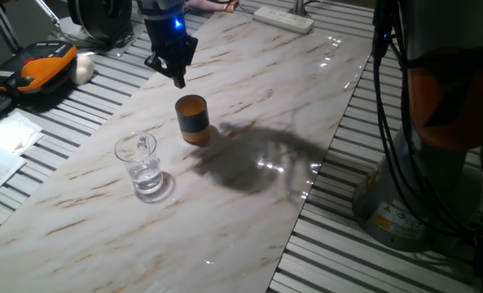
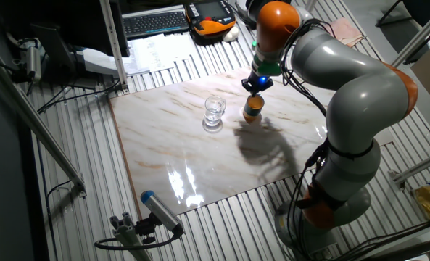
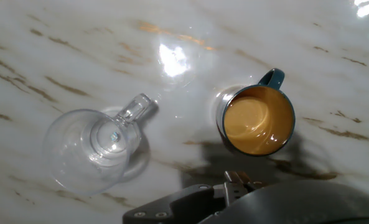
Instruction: Pour the water from one cup into another empty cup
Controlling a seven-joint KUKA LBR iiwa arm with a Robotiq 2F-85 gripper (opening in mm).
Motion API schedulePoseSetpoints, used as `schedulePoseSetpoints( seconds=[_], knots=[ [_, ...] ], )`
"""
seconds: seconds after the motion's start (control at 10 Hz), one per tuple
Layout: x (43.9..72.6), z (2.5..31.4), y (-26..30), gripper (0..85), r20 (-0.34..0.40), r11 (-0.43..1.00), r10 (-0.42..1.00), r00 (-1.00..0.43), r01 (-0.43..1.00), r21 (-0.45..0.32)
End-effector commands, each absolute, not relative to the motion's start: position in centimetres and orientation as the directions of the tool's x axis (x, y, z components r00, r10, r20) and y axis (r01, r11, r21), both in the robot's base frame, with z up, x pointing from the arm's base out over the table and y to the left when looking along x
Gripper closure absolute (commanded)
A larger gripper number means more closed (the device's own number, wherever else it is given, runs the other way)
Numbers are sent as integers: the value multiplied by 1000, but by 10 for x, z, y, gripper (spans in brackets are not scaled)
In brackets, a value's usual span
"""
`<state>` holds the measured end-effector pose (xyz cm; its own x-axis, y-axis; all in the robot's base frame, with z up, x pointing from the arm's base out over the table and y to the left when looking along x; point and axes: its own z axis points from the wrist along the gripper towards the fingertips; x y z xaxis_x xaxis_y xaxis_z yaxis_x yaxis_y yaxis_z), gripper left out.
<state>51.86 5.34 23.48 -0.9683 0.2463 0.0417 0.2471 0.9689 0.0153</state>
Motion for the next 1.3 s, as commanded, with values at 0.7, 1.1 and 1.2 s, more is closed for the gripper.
schedulePoseSetpoints(
  seconds=[0.7,1.1,1.2],
  knots=[
    [518,223,74,850,28,965,259,-966,259,25],
    [516,219,84,850,37,952,291,-956,293,88],
    [516,218,85,850,40,945,303,-952,305,115]
  ],
)
